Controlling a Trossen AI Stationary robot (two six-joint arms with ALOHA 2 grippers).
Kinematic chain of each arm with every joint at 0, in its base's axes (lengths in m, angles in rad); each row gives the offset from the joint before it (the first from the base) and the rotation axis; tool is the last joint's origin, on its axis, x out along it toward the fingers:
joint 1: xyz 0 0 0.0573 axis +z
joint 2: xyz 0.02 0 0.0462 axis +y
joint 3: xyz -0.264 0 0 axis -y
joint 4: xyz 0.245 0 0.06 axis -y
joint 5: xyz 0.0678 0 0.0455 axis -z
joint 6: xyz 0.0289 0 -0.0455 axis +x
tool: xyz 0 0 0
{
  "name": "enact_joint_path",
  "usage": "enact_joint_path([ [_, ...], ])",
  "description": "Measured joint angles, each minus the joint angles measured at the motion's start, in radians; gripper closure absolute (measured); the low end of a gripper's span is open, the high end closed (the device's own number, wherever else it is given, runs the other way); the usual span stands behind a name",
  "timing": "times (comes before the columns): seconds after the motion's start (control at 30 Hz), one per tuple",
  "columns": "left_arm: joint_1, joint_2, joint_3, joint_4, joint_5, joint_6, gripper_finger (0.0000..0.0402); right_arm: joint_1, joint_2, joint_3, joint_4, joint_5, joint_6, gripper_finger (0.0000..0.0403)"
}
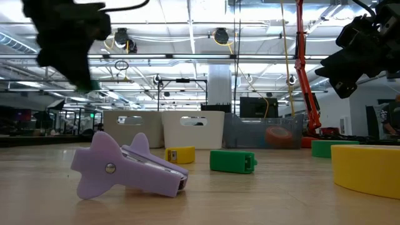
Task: Pick and place Stapler, Stapler remover, tape
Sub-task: Put the small green stapler into the grey bin
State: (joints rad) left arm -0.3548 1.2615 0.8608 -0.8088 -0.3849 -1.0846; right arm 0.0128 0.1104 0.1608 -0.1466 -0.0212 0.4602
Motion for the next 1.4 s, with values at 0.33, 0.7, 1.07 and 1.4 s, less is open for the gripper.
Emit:
enact_joint_path([
  [0.33, 0.332, -0.067, 0.0, 0.174, -0.038, 0.411, 0.0328, 0.0, 0.0, 0.0, 0.004, -0.001, 0.008, 0.0303],
  [0.7, 0.676, 0.038, 0.001, 0.17, 0.163, 0.706, 0.0328, 0.0, 0.0, 0.0, 0.003, -0.002, 0.019, 0.0303],
  [1.07, 0.733, 0.147, 0.001, 0.16, 0.298, 0.642, 0.0328, 0.0, 0.0, 0.0, 0.0, 0.0, 0.027, 0.0303],
  [1.4, 0.713, 0.174, 0.001, 0.129, 0.318, 0.652, 0.0328, 0.0, 0.0, 0.0, 0.0, 0.031, 0.033, 0.0303],
])
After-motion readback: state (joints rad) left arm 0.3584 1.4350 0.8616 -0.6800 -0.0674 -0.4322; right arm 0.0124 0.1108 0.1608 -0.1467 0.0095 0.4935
